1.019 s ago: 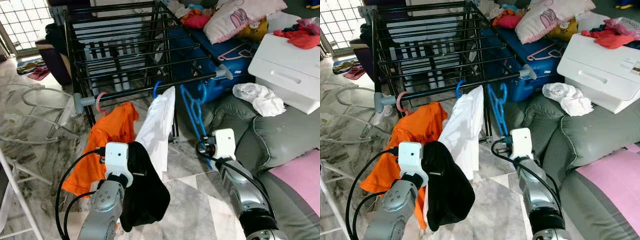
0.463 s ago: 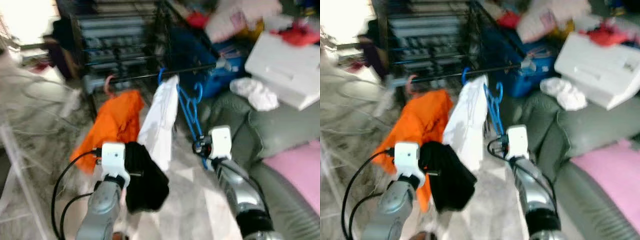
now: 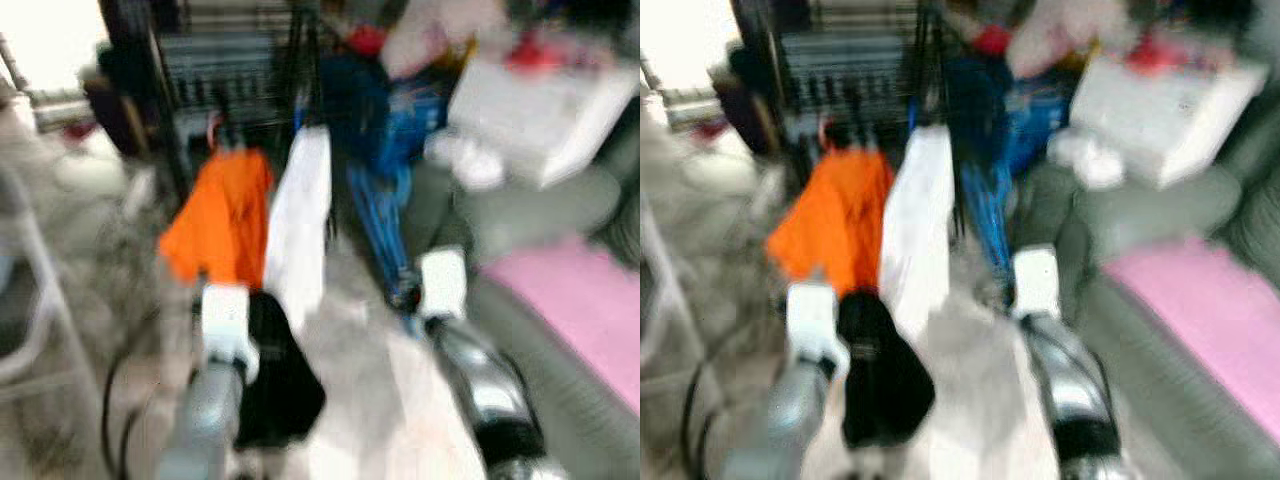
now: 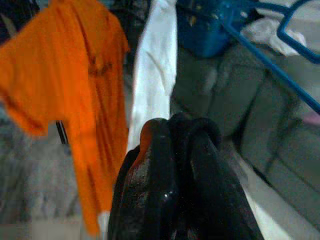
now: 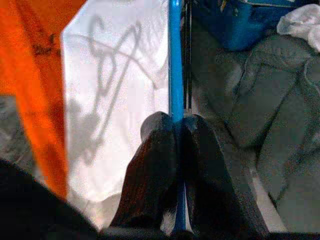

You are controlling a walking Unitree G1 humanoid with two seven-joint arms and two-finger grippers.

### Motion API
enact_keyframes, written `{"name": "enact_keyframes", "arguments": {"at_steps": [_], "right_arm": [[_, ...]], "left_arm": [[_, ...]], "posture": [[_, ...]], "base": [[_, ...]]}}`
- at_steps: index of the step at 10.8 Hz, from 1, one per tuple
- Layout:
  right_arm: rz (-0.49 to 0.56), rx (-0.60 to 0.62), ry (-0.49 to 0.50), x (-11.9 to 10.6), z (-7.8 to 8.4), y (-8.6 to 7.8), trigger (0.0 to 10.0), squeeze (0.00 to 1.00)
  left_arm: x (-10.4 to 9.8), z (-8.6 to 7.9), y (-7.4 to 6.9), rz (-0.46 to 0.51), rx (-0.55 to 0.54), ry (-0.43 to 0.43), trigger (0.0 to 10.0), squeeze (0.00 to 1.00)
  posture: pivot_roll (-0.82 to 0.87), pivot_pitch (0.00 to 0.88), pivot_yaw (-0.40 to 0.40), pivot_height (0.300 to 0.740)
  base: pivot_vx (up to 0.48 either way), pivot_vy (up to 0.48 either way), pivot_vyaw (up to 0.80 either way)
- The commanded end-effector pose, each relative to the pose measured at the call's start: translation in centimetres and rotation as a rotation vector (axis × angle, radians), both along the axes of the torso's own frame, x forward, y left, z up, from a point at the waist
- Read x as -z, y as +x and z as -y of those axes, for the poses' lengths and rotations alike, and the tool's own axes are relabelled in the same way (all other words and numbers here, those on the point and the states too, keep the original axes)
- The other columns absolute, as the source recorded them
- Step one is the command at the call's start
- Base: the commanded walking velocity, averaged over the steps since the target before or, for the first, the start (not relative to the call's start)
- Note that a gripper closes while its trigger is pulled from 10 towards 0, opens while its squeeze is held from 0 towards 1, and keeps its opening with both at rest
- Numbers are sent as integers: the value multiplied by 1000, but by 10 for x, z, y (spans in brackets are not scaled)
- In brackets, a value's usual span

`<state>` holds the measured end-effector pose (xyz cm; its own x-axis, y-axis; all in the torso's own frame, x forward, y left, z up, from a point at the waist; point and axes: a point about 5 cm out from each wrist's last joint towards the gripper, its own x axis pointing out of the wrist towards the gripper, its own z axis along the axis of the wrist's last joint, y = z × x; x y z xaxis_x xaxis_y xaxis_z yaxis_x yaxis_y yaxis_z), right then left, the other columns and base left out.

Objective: Hang hanger

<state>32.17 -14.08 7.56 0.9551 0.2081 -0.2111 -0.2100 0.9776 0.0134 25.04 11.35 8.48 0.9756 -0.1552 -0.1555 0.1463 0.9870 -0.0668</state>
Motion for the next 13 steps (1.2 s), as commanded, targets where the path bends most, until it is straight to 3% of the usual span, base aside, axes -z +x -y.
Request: {"name": "enact_keyframes", "arguments": {"at_steps": [1,4,8,10,11,13], "right_arm": [[24,2,2,-7,1,4,10000,0],[15,-20,7,-5,-4,3,10000,0],[-7,-45,12,-1,-7,1,10000,0],[-1,-114,63,-4,-11,-4,10000,0],[-10,-217,48,-5,-10,-9,10000,0],[25,-412,10,-20,-9,-11,10000,0]], "left_arm": [[-13,2,5,61,11,5,10000,0],[-12,1,4,59,7,12,10000,0],[-12,-1,4,59,6,38,10000,0],[-13,-31,22,82,-193,267,10000,0],[-32,-72,45,164,-296,443,10000,0],[-55,-113,66,196,-418,551,10000,0]], "posture": [[33,0,-37,740],[40,0,-38,740],[40,0,-34,740],[37,0,-34,740],[30,0,-27,740],[22,0,-15,740]], "base": [[-375,0,0],[-355,0,0],[0,0,0],[0,0,0],[0,0,0],[0,0,0]]}}
